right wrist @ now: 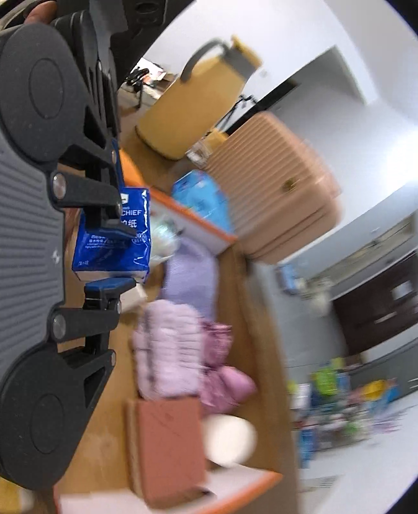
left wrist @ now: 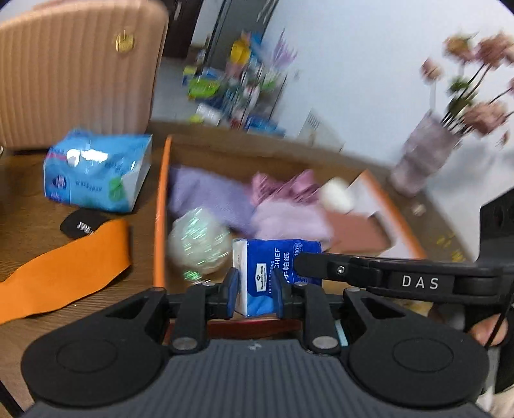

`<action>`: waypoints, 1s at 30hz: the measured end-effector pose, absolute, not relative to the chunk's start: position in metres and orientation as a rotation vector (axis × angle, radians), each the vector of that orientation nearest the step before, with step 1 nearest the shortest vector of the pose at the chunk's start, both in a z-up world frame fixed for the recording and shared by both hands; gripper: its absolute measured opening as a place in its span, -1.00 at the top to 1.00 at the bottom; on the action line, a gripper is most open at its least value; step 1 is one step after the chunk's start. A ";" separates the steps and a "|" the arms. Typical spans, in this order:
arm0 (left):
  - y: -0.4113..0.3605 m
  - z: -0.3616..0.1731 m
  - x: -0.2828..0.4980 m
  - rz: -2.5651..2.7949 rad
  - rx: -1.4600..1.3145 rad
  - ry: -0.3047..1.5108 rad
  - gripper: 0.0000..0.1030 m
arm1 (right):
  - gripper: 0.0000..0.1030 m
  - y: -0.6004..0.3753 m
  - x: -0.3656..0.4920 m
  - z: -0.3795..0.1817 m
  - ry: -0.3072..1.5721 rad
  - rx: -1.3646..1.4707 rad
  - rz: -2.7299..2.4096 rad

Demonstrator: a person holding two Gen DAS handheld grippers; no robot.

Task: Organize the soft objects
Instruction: 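Carry the blue tissue pack into the box beside the iridescent bag, then open both grippers and withdraw them from the box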

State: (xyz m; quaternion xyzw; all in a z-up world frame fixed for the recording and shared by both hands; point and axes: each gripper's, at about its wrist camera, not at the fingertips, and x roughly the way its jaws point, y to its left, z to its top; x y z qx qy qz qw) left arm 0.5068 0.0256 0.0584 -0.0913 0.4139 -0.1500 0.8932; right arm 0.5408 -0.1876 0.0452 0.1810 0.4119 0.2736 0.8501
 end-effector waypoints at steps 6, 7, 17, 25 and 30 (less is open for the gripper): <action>0.015 0.035 0.514 -0.268 -0.003 0.818 0.59 | 0.52 -0.166 0.562 0.005 0.961 0.329 0.564; 0.014 0.034 0.514 -0.268 0.020 0.812 0.58 | 0.52 -0.164 0.562 0.005 0.960 0.321 0.563; 0.020 0.038 0.510 -0.295 -0.005 0.817 0.49 | 0.32 -0.164 0.561 0.011 0.976 0.320 0.576; 0.022 0.092 0.462 -0.286 0.013 0.727 0.43 | 0.16 -0.189 0.514 0.076 0.833 0.150 0.475; 0.019 0.128 0.410 -0.282 0.036 0.644 0.34 | -0.15 -0.229 0.458 0.124 0.714 0.083 0.411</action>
